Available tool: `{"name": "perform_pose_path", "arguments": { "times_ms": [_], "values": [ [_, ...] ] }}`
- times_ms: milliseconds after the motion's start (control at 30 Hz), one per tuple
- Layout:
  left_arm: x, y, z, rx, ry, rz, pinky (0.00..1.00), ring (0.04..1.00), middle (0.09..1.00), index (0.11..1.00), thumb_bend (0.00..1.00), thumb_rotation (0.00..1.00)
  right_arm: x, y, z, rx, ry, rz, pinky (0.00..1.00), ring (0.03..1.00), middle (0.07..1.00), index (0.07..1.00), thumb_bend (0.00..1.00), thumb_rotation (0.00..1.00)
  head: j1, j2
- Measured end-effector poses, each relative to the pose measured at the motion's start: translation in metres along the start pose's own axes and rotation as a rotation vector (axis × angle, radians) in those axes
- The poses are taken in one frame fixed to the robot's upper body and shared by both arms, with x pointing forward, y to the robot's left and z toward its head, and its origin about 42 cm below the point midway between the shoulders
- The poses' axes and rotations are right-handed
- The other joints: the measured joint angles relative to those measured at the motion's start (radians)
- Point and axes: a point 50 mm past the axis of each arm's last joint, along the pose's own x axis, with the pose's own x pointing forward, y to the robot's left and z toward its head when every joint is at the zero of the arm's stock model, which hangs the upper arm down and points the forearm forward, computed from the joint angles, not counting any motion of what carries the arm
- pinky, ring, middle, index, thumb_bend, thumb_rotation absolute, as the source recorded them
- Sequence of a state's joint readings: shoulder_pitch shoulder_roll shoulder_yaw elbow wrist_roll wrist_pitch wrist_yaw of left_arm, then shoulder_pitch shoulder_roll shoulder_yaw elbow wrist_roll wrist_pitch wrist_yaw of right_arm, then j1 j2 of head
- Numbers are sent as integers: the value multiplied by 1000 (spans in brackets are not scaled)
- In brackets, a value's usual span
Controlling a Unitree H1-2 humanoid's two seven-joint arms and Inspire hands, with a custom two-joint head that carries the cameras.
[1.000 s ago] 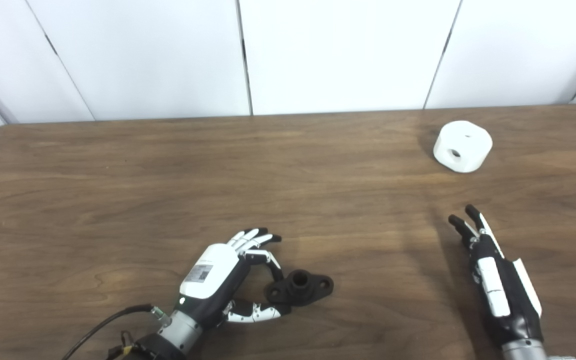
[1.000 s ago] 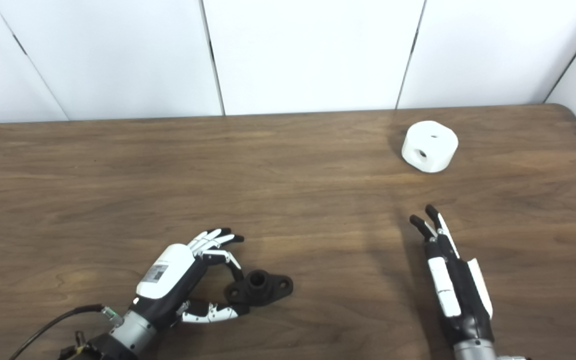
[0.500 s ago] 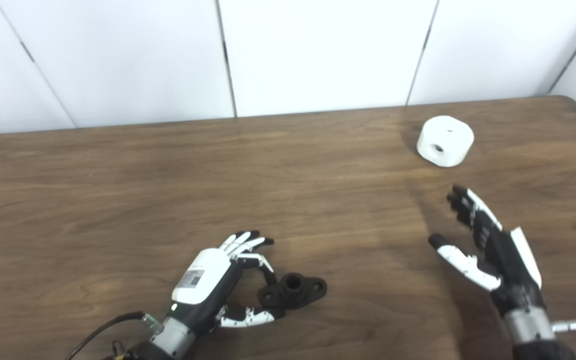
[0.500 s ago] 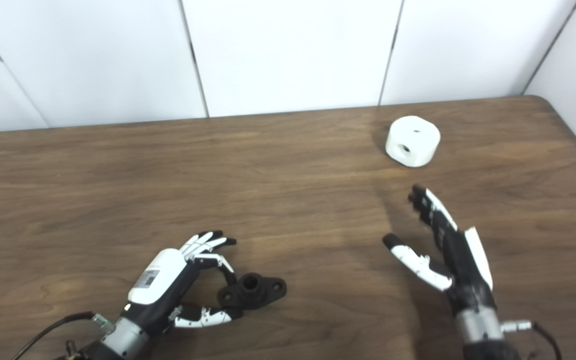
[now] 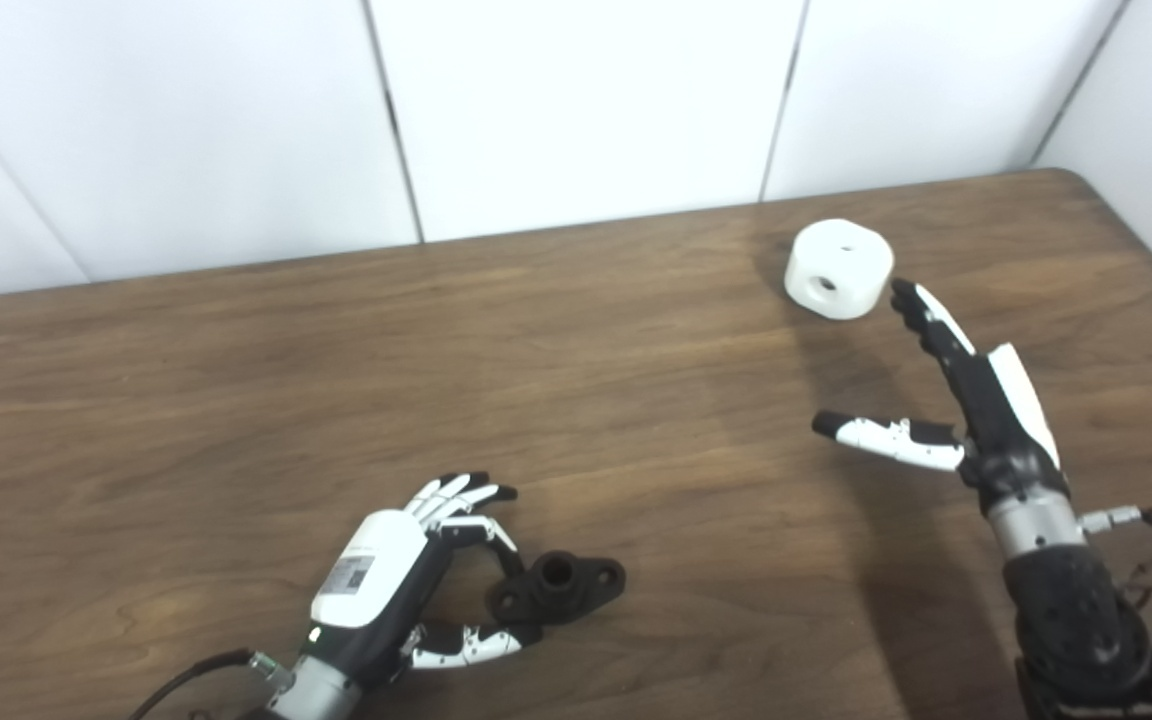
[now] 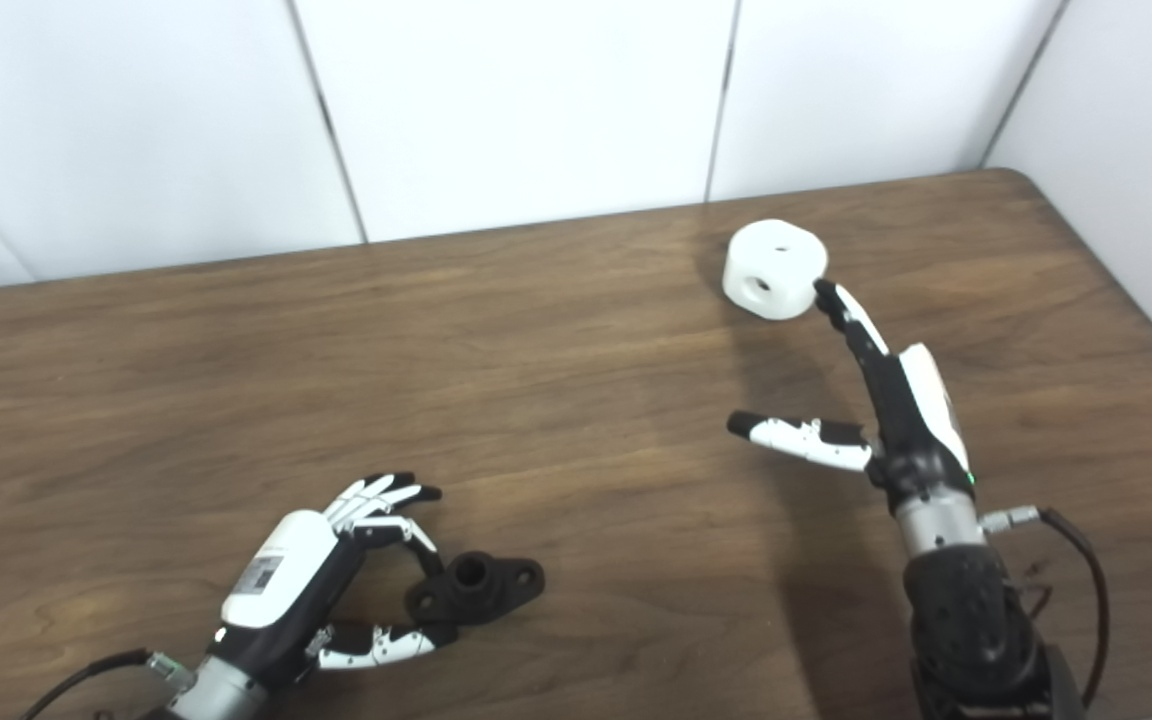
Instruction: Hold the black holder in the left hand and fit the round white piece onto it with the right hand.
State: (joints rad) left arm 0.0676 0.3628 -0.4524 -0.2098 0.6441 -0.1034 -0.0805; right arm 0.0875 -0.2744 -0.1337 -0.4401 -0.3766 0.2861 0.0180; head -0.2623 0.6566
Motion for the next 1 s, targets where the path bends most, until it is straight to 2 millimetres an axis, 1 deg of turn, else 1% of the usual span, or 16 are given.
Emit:
{"name": "perform_pose_path", "arguments": {
  "times_ms": [67,100,167,233,267,333,433,533,633,667,767,867,1000],
  "values": [
    [0,-1,-3,-1,-10,4,920,931,858,489,514,44,8,-6,4,-36,-25,-11,862,933,949,944,832,332,-2,-6],
    [0,-2,-4,-5,-12,9,921,931,859,489,513,44,12,-9,6,-61,-35,-20,883,949,954,948,844,341,-6,-20],
    [-1,-4,-6,-11,-20,15,922,932,861,489,513,44,20,-12,7,-115,-46,-28,913,971,961,956,855,356,-14,-34],
    [-1,-4,-7,-12,-23,17,929,934,865,489,513,44,29,-14,4,-152,-40,-34,950,994,967,959,854,338,-14,-34],
    [-1,-4,-7,-12,-24,18,931,933,865,489,513,44,34,-15,3,-165,-38,-36,951,997,966,958,851,339,-14,-47],
    [-1,-5,-7,-12,-24,18,929,932,865,489,513,44,42,-16,1,-188,-33,-39,952,1000,973,957,844,327,-14,-48],
    [-2,-5,-8,-12,-26,21,923,929,865,489,514,44,52,-18,4,-211,-46,-51,946,1000,984,960,840,337,-14,-60],
    [-2,-6,-9,-12,-30,22,929,930,865,489,514,44,68,-18,8,-235,-56,-58,957,1000,997,955,840,350,-14,-60],
    [-2,-6,-9,-12,-31,22,933,931,864,489,514,45,84,-20,10,-257,-50,-63,952,1000,1000,942,840,323,-14,-60],
    [-2,-6,-9,-12,-31,22,932,931,864,489,514,45,89,-20,10,-265,-47,-63,941,1000,1000,938,842,328,-11,-67],
    [-2,-6,-9,-10,-30,22,929,931,865,489,514,45,104,-18,13,-313,-56,-46,934,1000,999,926,859,344,-12,-68],
    [-2,-6,-8,-11,-30,23,924,929,864,489,514,45,122,-18,10,-384,-39,-30,985,1000,1000,925,872,380,-12,-68],
    [-2,-5,-8,-6,-30,24,926,930,865,489,513,45,138,-18,8,-487,8,0,1000,1000,1000,926,893,428,-20,-69]
  ]
}}
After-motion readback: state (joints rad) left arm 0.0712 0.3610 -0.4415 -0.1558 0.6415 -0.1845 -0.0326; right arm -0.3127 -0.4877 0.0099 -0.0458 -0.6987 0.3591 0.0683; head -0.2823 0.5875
